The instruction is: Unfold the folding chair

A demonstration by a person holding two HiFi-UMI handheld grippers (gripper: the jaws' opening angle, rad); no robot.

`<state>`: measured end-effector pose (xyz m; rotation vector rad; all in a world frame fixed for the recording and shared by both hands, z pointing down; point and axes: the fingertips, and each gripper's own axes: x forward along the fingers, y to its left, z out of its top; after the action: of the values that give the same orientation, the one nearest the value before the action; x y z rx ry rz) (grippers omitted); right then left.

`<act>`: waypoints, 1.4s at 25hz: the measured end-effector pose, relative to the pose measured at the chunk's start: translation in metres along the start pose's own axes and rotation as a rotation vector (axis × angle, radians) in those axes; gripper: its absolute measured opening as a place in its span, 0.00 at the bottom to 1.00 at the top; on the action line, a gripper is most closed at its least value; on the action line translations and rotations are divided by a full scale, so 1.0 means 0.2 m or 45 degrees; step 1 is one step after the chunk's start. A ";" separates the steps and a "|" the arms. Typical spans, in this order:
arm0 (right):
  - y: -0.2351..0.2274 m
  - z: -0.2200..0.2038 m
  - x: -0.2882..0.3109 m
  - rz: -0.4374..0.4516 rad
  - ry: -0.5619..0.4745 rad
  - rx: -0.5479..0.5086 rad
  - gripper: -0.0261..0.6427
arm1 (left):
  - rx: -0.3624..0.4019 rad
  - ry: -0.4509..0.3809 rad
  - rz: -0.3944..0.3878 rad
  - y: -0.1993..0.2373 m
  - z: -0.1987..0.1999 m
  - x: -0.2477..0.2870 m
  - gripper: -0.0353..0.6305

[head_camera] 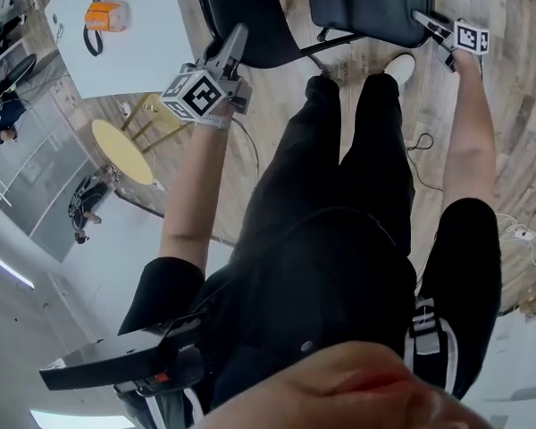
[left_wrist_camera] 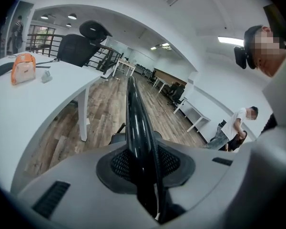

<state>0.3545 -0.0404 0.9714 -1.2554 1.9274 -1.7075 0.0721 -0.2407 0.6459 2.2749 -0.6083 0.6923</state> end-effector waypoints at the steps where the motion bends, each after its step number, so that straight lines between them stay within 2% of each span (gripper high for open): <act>1: -0.04 -0.01 -0.01 0.000 0.001 -0.004 0.36 | -0.006 -0.003 -0.002 0.01 -0.01 0.01 0.17; 4: -0.13 -0.02 -0.04 0.012 0.013 -0.007 0.36 | -0.014 -0.003 -0.021 0.02 -0.04 0.03 0.17; 7: -0.21 -0.05 -0.06 0.049 0.005 0.046 0.36 | -0.007 -0.003 -0.052 0.03 -0.06 0.05 0.18; 12: -0.35 -0.07 -0.09 0.058 -0.011 0.065 0.37 | -0.038 -0.008 -0.045 0.06 -0.11 0.10 0.18; 19: -0.51 -0.11 -0.16 0.045 0.051 0.093 0.39 | -0.042 -0.021 -0.083 0.03 -0.14 0.14 0.18; 24: -0.60 -0.11 -0.17 0.052 0.058 0.079 0.40 | -0.075 -0.041 -0.056 0.06 -0.18 0.17 0.18; 27: -0.68 -0.14 -0.20 0.029 0.053 0.134 0.41 | -0.086 -0.028 -0.053 0.09 -0.21 0.20 0.18; 30: -0.74 -0.16 -0.23 -0.009 0.061 0.091 0.41 | -0.086 -0.024 -0.067 0.09 -0.23 0.23 0.18; 33: -0.72 -0.15 -0.23 0.036 0.045 0.089 0.42 | -0.071 -0.036 -0.071 0.08 -0.23 0.23 0.18; 35: -0.71 -0.13 -0.24 0.018 0.038 0.075 0.44 | -0.034 -0.054 -0.060 0.08 -0.22 0.23 0.19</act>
<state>0.4232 0.0222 1.0918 -1.1994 1.8836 -1.7718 0.0848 -0.2304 0.7097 2.2771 -0.5785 0.6108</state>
